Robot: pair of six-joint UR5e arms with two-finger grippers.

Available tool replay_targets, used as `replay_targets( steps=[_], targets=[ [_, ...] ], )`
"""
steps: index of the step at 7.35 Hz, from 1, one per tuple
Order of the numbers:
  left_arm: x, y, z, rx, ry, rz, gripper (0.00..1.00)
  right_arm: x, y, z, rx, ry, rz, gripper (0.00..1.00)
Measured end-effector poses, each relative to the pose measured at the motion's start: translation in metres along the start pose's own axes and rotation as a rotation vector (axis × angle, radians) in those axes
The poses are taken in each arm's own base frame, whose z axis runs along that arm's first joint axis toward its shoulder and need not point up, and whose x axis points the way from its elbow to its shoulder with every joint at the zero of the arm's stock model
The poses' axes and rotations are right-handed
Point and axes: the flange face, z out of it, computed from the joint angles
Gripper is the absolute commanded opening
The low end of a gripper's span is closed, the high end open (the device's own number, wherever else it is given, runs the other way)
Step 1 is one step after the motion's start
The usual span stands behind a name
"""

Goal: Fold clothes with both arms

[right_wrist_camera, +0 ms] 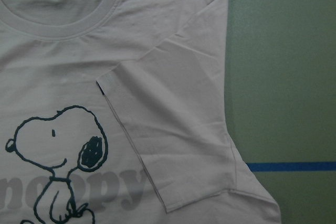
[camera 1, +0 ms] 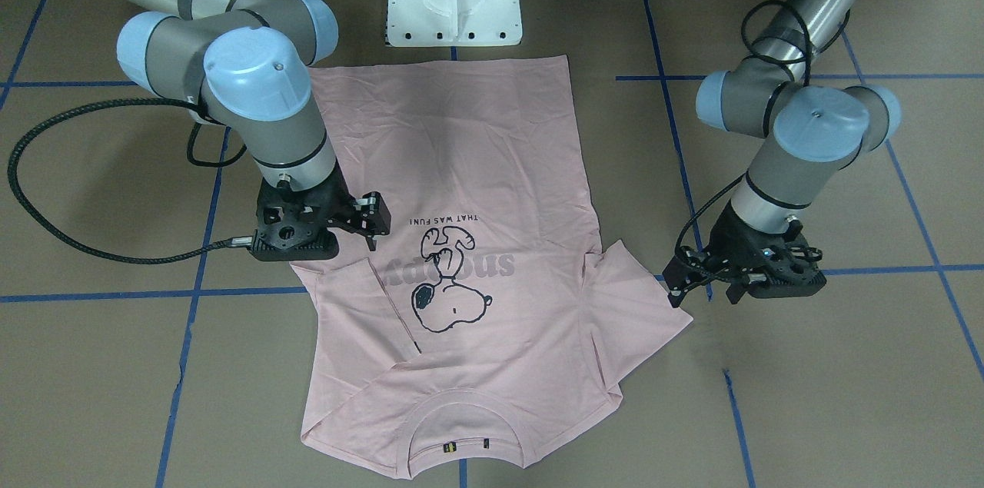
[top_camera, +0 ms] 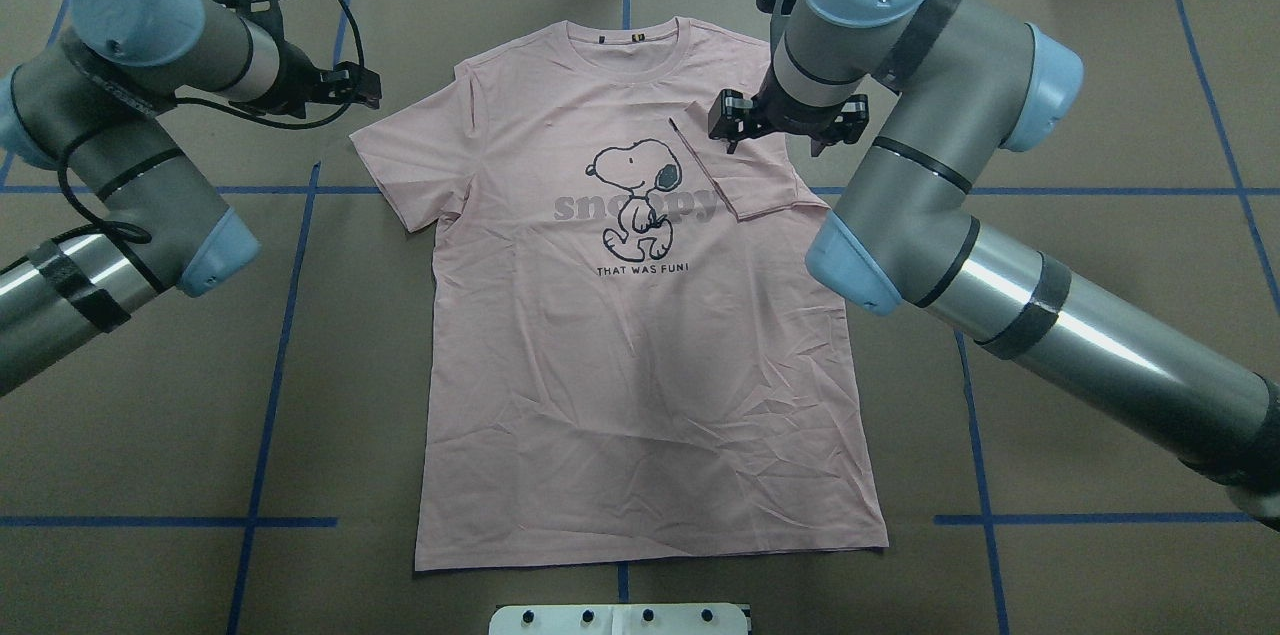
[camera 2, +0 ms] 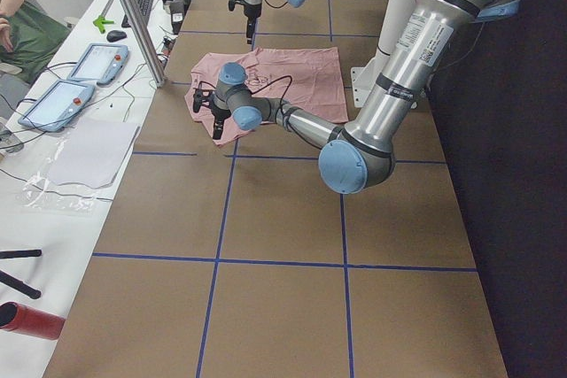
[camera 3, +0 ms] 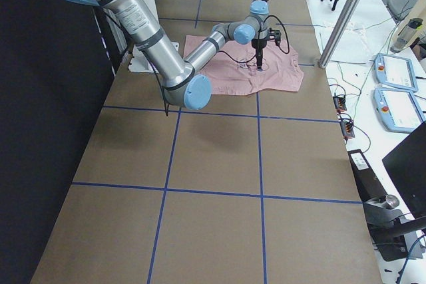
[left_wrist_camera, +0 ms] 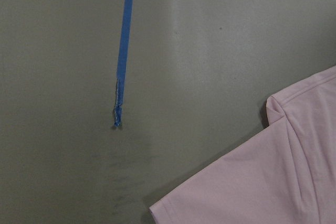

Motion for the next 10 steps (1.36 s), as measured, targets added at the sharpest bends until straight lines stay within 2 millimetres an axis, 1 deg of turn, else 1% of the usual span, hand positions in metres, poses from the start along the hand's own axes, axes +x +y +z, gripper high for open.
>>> replay_targets(
  steps=[2,3,4,6,7,10],
  targets=[
    [0.007,0.017,0.033,0.029,-0.057,0.012,0.98,0.008,0.006,-0.005,0.003,-0.016,0.001,1.00],
    [0.009,0.025,0.042,0.033,-0.066,0.020,0.97,0.009,0.006,-0.006,0.005,-0.018,0.001,1.00],
    [0.009,0.029,0.048,0.034,-0.069,0.024,0.95,0.010,0.006,-0.005,0.006,-0.017,0.003,1.00],
    [0.005,0.032,0.055,0.034,-0.068,0.027,0.85,0.012,0.007,-0.004,0.005,-0.014,0.005,1.00],
    [0.004,0.033,0.056,0.034,-0.069,0.027,0.73,0.012,0.007,-0.004,0.005,-0.014,0.006,1.00],
    [0.005,0.033,0.058,0.033,-0.069,0.028,0.09,0.012,0.007,-0.003,0.005,-0.013,0.006,1.00]
  ],
)
